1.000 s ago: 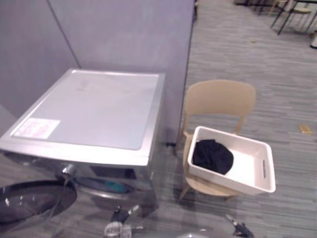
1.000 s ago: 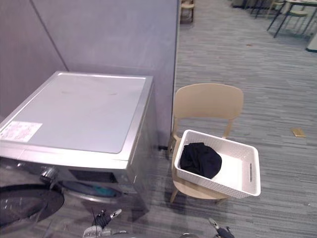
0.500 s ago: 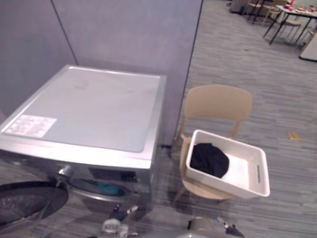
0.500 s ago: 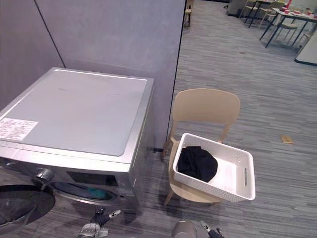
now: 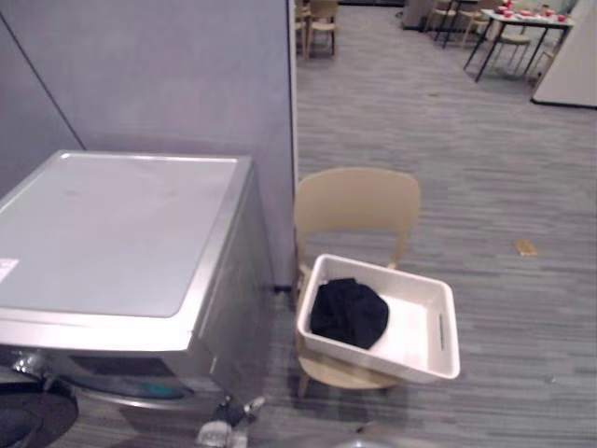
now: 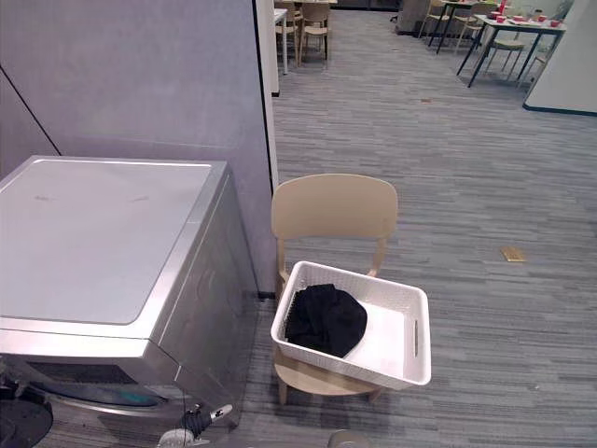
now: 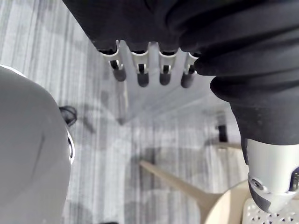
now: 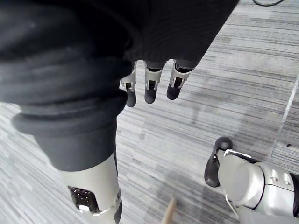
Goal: Pick up the laundry basket with both hands and put the clothes into the washing machine.
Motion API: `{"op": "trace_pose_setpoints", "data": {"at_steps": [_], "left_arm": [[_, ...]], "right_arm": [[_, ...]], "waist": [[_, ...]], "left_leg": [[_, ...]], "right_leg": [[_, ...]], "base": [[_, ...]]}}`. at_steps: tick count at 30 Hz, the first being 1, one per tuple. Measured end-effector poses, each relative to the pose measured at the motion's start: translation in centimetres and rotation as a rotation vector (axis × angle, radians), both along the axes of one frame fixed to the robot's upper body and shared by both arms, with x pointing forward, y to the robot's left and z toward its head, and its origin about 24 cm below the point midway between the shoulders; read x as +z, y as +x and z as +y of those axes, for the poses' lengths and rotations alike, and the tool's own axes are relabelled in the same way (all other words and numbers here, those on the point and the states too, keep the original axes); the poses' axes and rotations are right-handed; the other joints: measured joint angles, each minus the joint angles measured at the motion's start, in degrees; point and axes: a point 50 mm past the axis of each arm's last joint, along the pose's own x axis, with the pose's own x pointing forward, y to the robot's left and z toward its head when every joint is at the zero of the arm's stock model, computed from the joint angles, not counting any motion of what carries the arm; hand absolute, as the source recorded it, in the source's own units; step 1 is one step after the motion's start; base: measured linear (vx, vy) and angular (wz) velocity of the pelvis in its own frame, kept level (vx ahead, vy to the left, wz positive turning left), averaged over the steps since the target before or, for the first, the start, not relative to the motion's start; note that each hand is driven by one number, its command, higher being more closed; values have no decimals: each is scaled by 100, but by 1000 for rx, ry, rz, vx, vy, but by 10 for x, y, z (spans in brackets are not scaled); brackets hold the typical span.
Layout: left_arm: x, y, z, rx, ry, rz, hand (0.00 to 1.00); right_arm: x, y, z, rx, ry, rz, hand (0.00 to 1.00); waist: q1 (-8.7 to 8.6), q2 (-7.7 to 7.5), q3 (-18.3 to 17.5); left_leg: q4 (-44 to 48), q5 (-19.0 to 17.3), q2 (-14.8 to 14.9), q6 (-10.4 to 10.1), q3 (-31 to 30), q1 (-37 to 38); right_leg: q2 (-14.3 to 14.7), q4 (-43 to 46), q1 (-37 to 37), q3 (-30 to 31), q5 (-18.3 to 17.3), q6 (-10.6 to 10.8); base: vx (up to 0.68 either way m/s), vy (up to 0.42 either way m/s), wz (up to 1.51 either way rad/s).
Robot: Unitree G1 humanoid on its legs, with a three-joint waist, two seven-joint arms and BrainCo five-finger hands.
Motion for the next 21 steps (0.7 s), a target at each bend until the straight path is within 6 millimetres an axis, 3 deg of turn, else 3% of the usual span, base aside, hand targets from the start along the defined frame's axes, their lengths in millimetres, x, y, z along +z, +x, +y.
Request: {"op": "trace_pose_setpoints", "data": {"at_steps": [3,5,6,7,8,9,10,12,16,19,21], "left_arm": [[1,1,0,-13,3,-7,0],[2,4,-6,-69,9,-22,0],[2,5,-7,-89,13,-23,0],[3,9,-10,-134,19,-36,0],[4,11,-13,-153,19,-43,0],[5,15,-19,-196,19,-56,0],[5,17,-22,-221,19,-62,0],[6,21,-30,-272,14,-75,0],[7,26,-30,-314,30,-85,0],[9,32,-29,-327,40,-98,0],[11,35,-26,-336,54,-109,0]], "right_arm": [[19,34,-17,69,-139,-140,0],[72,85,-42,171,-405,-359,0],[89,98,-46,196,-482,-413,0],[131,122,-54,219,-654,-549,0],[146,130,-56,230,-721,-590,0],[174,143,-57,242,-838,-668,0],[185,148,-57,247,-883,-701,0],[214,162,-55,227,-998,-783,0],[247,176,-52,203,-1106,-890,0],[272,190,-56,243,-1190,-950,0],[293,217,-49,383,-1240,-1024,0]], "waist": [[0,16,-56],[-118,11,-66],[-145,16,-68],[-153,22,-67],[-151,21,-67],[-140,23,-67],[-135,23,-65],[-128,11,-59],[-78,-41,24],[55,-112,170],[53,-128,284]], "left_leg": [[-127,-11,-27,18,32,-248],[-196,-15,-68,43,65,-458],[-214,-1,-78,62,53,-500],[-242,24,-95,71,22,-558],[-237,39,-100,76,-6,-585],[-237,77,-112,112,-39,-609],[-242,102,-118,100,-68,-624],[-240,296,-134,-53,-191,-743],[-236,392,-188,-105,-388,-861],[-236,428,-250,-107,-465,-908],[-227,428,-277,-106,-509,-925]], "right_leg": [[18,-280,-193,39,234,-37],[5,-614,-276,41,508,-24],[3,-689,-279,33,575,-21],[3,-823,-290,27,694,-15],[3,-860,-290,22,734,-33],[3,-914,-284,11,786,-67],[-1,-924,-282,-4,794,-70],[-48,-974,-270,-129,813,-54],[-110,-1033,-228,-274,831,-37],[-167,-1116,-178,-322,865,0],[-194,-1116,-167,-388,865,2]], "base": [[-119,-7,-8],[-77,1,-5],[-53,-3,3],[0,0,0],[0,0,0],[1,-3,7],[11,-1,19],[13,1,26],[13,10,21],[6,11,15],[-17,11,14]]}}
